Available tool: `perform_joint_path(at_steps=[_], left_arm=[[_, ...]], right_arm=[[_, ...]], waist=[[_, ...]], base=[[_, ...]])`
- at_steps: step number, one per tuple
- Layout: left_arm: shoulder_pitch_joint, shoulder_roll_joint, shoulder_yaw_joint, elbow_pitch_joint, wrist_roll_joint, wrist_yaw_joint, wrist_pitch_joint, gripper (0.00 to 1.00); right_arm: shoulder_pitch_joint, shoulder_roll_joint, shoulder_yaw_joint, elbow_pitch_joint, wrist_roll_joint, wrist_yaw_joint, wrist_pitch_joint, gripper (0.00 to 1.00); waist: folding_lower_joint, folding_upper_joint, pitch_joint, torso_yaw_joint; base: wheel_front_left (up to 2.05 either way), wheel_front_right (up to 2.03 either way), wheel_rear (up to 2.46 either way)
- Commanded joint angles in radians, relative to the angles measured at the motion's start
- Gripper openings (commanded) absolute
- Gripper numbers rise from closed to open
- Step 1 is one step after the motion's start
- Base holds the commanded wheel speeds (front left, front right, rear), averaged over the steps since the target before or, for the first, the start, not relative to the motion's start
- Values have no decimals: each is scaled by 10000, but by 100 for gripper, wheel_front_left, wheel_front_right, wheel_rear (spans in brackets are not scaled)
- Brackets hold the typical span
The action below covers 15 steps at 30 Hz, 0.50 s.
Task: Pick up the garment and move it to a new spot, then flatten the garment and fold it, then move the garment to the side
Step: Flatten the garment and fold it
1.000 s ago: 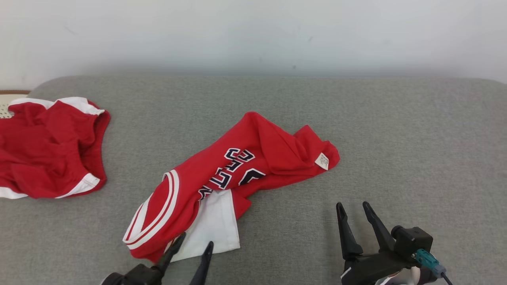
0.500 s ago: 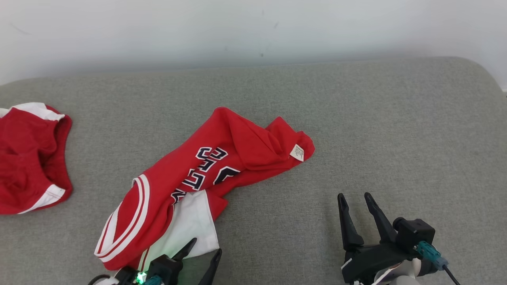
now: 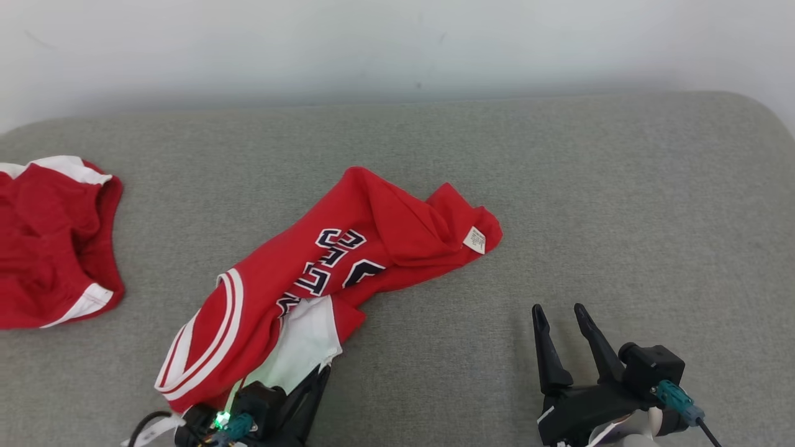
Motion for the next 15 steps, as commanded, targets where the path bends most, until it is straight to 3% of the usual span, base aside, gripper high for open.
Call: perform_joint_path(at_steps=[1, 15], left_arm=[[304, 77, 176, -244, -30, 18, -1, 0], [2306, 1327, 767, -2726, -81, 347, 220, 0]], right_arm=[[172, -16, 4, 20, 27, 8, -58, 100], [543, -17, -113, 144, 227, 8, -83, 100]], waist=[[-1, -1, -117, 258], [-1, -1, -604, 1635]], base=[[0, 0, 0], [0, 0, 0]])
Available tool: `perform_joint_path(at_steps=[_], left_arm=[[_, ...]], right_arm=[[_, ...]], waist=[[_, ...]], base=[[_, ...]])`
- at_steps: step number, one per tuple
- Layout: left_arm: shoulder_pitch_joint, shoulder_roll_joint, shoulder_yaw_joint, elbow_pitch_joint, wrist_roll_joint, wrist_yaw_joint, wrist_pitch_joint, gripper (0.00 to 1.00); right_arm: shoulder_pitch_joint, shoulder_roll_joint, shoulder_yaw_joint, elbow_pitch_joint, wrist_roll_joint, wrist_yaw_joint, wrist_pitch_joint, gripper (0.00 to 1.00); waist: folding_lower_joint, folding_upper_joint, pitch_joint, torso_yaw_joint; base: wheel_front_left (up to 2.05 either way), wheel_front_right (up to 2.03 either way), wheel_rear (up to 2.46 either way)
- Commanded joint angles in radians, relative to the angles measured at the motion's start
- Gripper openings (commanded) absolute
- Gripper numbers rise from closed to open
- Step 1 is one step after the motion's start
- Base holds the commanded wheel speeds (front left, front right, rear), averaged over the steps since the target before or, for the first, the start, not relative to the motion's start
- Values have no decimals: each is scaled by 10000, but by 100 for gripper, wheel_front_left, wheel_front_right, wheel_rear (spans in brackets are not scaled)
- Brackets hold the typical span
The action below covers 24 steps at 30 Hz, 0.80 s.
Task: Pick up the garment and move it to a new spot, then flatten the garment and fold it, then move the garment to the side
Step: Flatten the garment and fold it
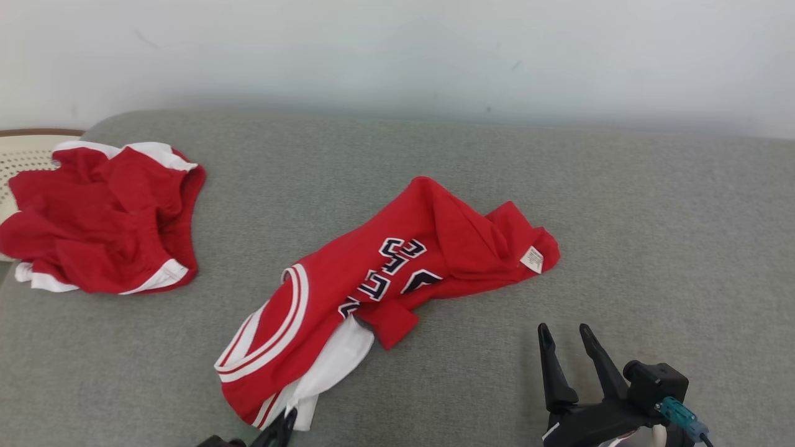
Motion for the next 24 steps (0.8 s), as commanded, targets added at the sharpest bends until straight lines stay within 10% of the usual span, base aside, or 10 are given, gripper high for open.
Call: perform_joint_path(at_steps=[1, 10, 11, 12, 13, 24], left_arm=[[365, 139, -35, -244, -69, 65, 91, 0], [1134, 61, -448, -452, -315, -101, 359, 0], [1142, 12, -493, -402, -331, -87, 335, 31], [1115, -54, -504, -403, -350, -99, 277, 83], [1081, -127, -506, -436, -376, -112, 219, 100], [1181, -266, 295, -2092, -207, 92, -213, 100]], right_arm=[[155, -20, -21, -18, 70, 8, -55, 100], [107, -18, -64, 44, -88, 8, -58, 100], [112, -18, -66, 53, -98, 8, -58, 100], [118, -18, -74, 63, -99, 8, -58, 100], [127, -18, -80, 70, -97, 8, -58, 100], [172, -18, -153, 30, -143, 8, -18, 100]], waist=[[0, 0, -110, 342], [0, 0, -130, 437], [0, 0, -154, 432], [0, 0, -180, 423], [0, 0, -202, 421], [0, 0, -316, 560]], base=[[0, 0, 0], [0, 0, 0], [0, 0, 0], [0, 0, 0], [0, 0, 0], [0, 0, 0]])
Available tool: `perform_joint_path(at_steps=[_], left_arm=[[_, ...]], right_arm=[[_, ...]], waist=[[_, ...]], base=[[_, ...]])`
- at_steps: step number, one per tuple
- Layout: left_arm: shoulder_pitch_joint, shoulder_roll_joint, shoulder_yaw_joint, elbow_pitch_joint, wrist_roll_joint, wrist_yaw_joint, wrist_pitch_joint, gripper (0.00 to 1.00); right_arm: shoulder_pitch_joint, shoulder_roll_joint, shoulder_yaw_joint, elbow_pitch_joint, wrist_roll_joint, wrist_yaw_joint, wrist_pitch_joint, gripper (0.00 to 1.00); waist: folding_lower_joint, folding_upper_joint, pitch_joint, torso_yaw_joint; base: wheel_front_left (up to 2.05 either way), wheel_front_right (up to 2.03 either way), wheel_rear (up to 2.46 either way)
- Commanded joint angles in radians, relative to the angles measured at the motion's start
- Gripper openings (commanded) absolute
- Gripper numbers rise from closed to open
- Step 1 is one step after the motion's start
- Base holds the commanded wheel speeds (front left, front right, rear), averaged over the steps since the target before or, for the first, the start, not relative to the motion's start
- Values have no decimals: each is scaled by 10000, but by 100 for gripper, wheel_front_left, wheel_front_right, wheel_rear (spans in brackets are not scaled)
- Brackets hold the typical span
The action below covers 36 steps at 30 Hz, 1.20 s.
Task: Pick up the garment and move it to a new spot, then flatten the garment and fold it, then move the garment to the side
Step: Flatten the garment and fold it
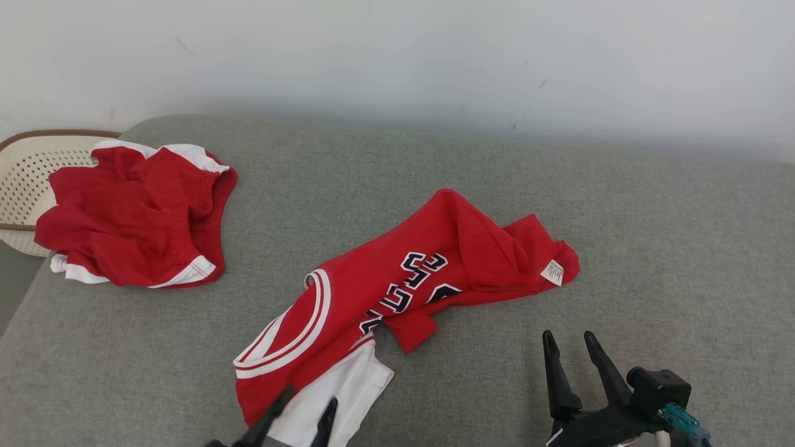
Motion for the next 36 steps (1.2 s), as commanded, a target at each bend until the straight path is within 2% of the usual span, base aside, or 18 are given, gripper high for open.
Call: perform_joint_path(at_steps=[1, 10, 21, 28, 34, 36], left_arm=[[183, -34, 177, -173, 134, 82, -94, 100], [330, -805, 2335, -1131, 792, 682, -85, 100], [635, -1387, 4082, -1057, 1365, 244, -86, 100], [608, -1721, 4341, -974, 1604, -136, -78, 100], [427, -1991, 4409, -781, 1754, -461, -77, 100], [365, -2075, 4445, -711, 1796, -557, -77, 100]], right_arm=[[32, -14, 21, -24, -33, 8, -13, 100], [-232, -14, -10, -27, -210, 8, 110, 100], [-1512, -99, 350, 839, -957, 8, 500, 100], [-2813, -459, 501, 2136, -1244, 8, 703, 100], [-4060, -760, 607, 3940, -1189, 8, 749, 100], [-4536, -884, 728, 4880, -1073, 8, 739, 100]], waist=[[0, 0, 0, 21], [0, 0, 27, 41], [0, 0, 143, 176], [0, 0, 310, 567], [0, 0, 552, 1083], [0, 0, 655, 1293]], base=[[0, 0, 0], [0, 0, 0], [0, 0, 0], [0, 0, 0], [0, 0, 0], [0, 0, 0]])
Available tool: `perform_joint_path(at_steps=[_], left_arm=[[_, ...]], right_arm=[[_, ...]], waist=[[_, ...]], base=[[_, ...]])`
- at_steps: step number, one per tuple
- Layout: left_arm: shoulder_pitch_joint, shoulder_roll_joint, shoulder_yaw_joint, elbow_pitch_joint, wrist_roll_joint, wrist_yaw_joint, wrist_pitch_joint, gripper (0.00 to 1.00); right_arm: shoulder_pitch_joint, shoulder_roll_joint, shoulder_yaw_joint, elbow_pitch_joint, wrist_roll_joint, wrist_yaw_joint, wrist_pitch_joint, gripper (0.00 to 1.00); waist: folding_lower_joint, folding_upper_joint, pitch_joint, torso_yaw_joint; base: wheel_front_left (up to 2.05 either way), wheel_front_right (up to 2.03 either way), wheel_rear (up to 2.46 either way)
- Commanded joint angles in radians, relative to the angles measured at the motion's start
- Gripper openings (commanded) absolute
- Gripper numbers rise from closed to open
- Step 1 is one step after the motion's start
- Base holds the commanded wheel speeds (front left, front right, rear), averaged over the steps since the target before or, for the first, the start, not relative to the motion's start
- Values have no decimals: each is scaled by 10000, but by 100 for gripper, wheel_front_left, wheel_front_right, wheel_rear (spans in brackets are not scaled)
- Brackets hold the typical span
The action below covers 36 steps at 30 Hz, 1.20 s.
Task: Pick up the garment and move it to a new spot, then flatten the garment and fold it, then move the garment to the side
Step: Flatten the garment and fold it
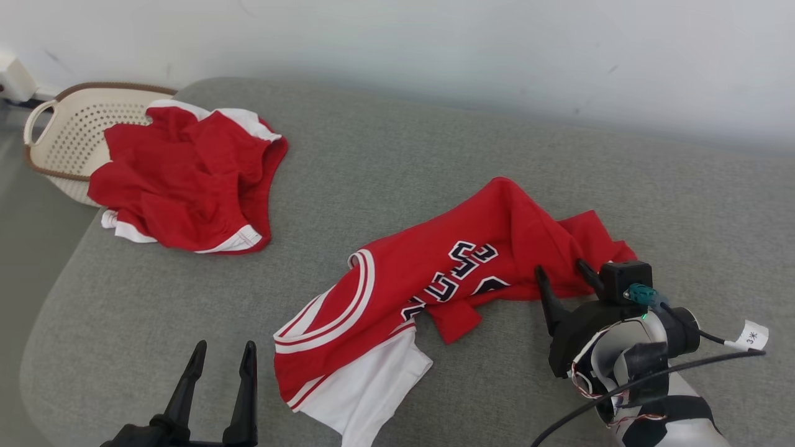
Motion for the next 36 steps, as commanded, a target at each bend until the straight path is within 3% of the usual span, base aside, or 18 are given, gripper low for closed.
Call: perform_joint_path(at_steps=[1, 2, 3, 4, 5, 11, 21, 31, 36], left_arm=[[-140, -26, 28, 43, 63, -66, -33, 100], [-159, -49, 52, 65, 66, -76, -33, 100], [-167, -75, 81, 87, 75, -105, -33, 100], [-161, -92, 112, 115, 83, -138, -33, 100], [-166, -105, 144, 144, 88, -169, -33, 100], [-85, -166, 431, 232, 147, -189, -33, 100], [346, -204, 761, 326, 158, -192, -34, 100], [645, -211, 740, 286, 16, -46, -34, 100], [629, -212, 692, 323, -53, -25, -34, 100]], right_arm=[[-216, -112, 41, 334, 108, 8, -19, 100], [-362, -118, 71, 607, 159, 8, -50, 100], [-509, -103, 107, 861, 191, 8, -114, 91], [-646, -102, 141, 1116, 239, 8, -140, 29], [-784, -135, 209, 1314, 225, 8, -246, 0], [-1358, -61, 370, 1515, 372, 8, -745, 0], [-1234, -362, 1252, -218, 855, 8, -747, 0], [-286, -1512, 979, -3724, 1095, 6, 1165, 0], [352, -1695, 617, -5299, 1090, 8, 2089, 0]], waist=[[0, 0, 194, 253], [0, 0, 225, 292], [0, 0, 261, 320], [0, 0, 286, 335], [0, 0, 309, 343], [0, 0, 204, 83], [0, 0, -390, -657], [0, 0, -463, -949], [0, 0, -435, -945]], base=[[0, 0, 0], [0, 0, 0], [0, 0, 0], [0, 0, 0], [0, 0, 0], [0, 0, 0], [0, 0, 0], [0, 0, 0], [0, 0, 0]])
